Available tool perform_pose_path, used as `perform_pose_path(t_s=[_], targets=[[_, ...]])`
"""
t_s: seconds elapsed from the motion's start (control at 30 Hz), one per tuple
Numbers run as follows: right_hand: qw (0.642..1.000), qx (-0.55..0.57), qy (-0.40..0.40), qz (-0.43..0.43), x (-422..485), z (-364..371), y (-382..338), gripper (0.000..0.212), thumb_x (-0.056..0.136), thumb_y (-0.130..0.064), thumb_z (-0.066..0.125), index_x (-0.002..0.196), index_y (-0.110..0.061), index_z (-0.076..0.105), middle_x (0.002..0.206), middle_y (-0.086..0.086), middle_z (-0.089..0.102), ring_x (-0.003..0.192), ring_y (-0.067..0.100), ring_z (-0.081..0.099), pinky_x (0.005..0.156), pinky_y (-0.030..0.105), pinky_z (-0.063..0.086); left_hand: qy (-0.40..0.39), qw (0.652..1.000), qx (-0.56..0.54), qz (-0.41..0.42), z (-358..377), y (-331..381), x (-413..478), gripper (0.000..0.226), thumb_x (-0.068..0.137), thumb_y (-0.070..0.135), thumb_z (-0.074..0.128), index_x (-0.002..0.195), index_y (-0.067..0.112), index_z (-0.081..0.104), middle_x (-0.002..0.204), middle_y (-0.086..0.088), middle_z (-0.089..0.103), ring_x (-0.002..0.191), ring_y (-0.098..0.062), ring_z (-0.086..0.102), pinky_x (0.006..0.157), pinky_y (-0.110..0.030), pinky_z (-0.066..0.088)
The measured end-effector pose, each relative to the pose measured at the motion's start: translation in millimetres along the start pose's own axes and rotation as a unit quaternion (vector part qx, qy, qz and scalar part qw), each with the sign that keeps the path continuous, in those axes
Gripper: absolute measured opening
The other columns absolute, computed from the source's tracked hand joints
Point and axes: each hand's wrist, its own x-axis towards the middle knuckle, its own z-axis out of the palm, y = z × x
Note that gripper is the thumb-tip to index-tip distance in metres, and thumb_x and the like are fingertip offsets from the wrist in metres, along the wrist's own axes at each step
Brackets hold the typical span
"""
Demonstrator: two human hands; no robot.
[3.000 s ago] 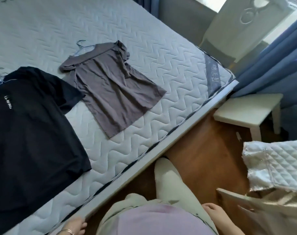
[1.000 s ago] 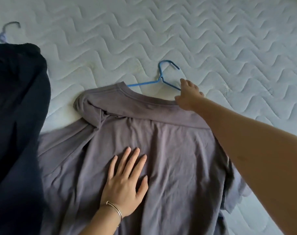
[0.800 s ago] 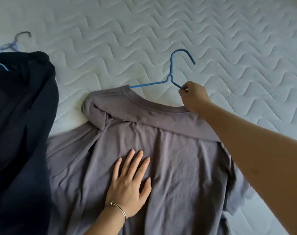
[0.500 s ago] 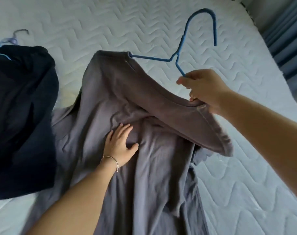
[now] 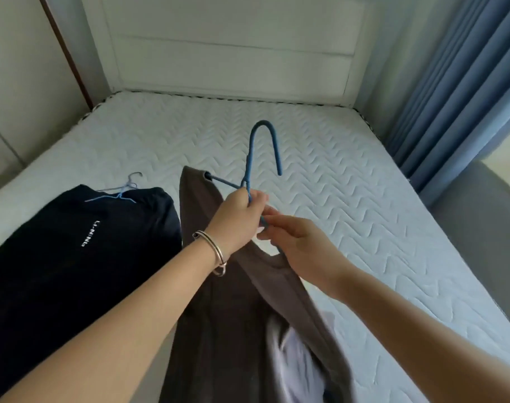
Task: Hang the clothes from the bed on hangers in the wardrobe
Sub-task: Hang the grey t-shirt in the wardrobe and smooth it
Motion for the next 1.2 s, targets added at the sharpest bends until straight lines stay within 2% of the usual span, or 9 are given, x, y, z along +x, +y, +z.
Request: perform_pose_path(t_s=[0.07,0.17,0.23,0.43,0.63,0.77,0.87,1.0,1.2], targets=[[0.998,-0.059,-0.011,0.011,-25.8,-16.9,-40.4,0.028,0.093,-0.024,0.047,0.089,-0.013,0.072,0.093,0.012,0.068,0.076,0.015,0.057,0.076,0.026,0.046,-0.032,0.998,0.045,-0.018,-29.4,43.1,-32.1,0.035,0.097,0.013,0.036,0.065,0.014,0.052,0.070,-0.008,0.064,0.074,-0.026,0.063,0.089,-0.041,0.053],[0.997,-0.061,0.036,-0.038,-57.8,-39.7,-102.5,0.026,0.092,-0.024,0.051,0.089,-0.012,0.073,0.090,0.008,0.071,0.086,0.018,0.063,0.092,0.037,0.049,-0.079,0.990,0.111,-0.042,-73.3,101.1,-84.3,0.033,0.098,0.009,0.032,0.069,0.008,0.049,0.075,-0.011,0.064,0.070,-0.018,0.064,0.080,-0.031,0.054],[0.989,-0.068,0.086,-0.102,-74.0,-47.6,-145.1,0.020,0.090,-0.022,0.053,0.084,-0.016,0.071,0.087,0.006,0.071,0.081,0.019,0.063,0.084,0.035,0.051,-0.083,0.985,0.149,-0.039,-98.3,135.4,-120.6,0.031,0.099,0.010,0.030,0.074,0.008,0.047,0.077,-0.010,0.065,0.064,-0.016,0.066,0.069,-0.025,0.056],[0.908,-0.227,0.079,-0.342,-126.0,-18.5,-262.8,0.035,0.089,-0.025,0.058,0.123,-0.017,0.057,0.125,0.001,0.057,0.113,0.012,0.053,0.089,0.010,0.032,0.046,0.943,0.326,0.054,-162.9,235.5,-234.0,0.024,0.097,0.016,0.040,0.078,0.020,0.054,0.074,0.005,0.063,0.036,-0.001,0.050,0.042,-0.013,0.045],[0.835,-0.263,0.056,-0.481,-208.3,22.2,-359.9,0.023,0.093,-0.025,0.051,0.101,-0.010,0.067,0.082,0.000,0.061,0.077,0.018,0.057,0.070,0.025,0.042,0.223,0.888,0.357,0.185,-193.0,297.7,-345.0,0.012,0.089,0.021,0.055,0.088,0.020,0.067,0.075,0.007,0.067,0.055,-0.011,0.052,0.061,-0.025,0.049],[0.827,-0.218,0.069,-0.514,-229.3,43.0,-388.0,0.021,0.093,-0.024,0.050,0.095,-0.012,0.068,0.074,-0.006,0.059,0.070,0.011,0.051,0.053,0.011,0.033,0.381,0.800,0.418,0.199,-222.4,299.9,-407.9,0.026,0.090,0.029,0.052,0.101,0.012,0.069,0.092,0.000,0.069,0.085,-0.014,0.062,0.083,-0.027,0.047],[0.845,-0.153,0.024,-0.512,-239.6,65.1,-400.9,0.016,0.091,-0.023,0.053,0.079,-0.018,0.063,0.051,-0.015,0.052,0.047,-0.003,0.049,0.045,0.004,0.034,0.433,0.757,0.473,0.123,-249.0,276.0,-459.2,0.030,0.093,0.032,0.047,0.114,0.017,0.062,0.108,-0.003,0.066,0.096,-0.021,0.058,0.074,-0.022,0.037],[0.841,-0.120,-0.042,-0.525,-257.6,112.2,-412.2,0.016,0.090,-0.022,0.055,0.078,-0.018,0.064,0.047,-0.016,0.053,0.041,-0.008,0.046,0.044,0.003,0.034,0.473,0.752,0.453,0.073,-276.3,248.5,-517.7,0.027,0.090,0.026,0.055,0.113,0.014,0.064,0.113,-0.004,0.066,0.102,-0.019,0.060,0.078,-0.016,0.036],[0.814,-0.131,-0.093,-0.559,-293.9,204.3,-441.0,0.022,0.091,-0.025,0.055,0.092,-0.010,0.071,0.070,-0.003,0.061,0.048,-0.001,0.047,0.047,0.004,0.033,0.524,0.757,0.384,0.066,-327.0,210.1,-603.2,0.006,0.084,0.023,0.065,0.082,0.022,0.071,0.070,0.017,0.071,0.066,0.010,0.059,0.066,-0.003,0.041]])
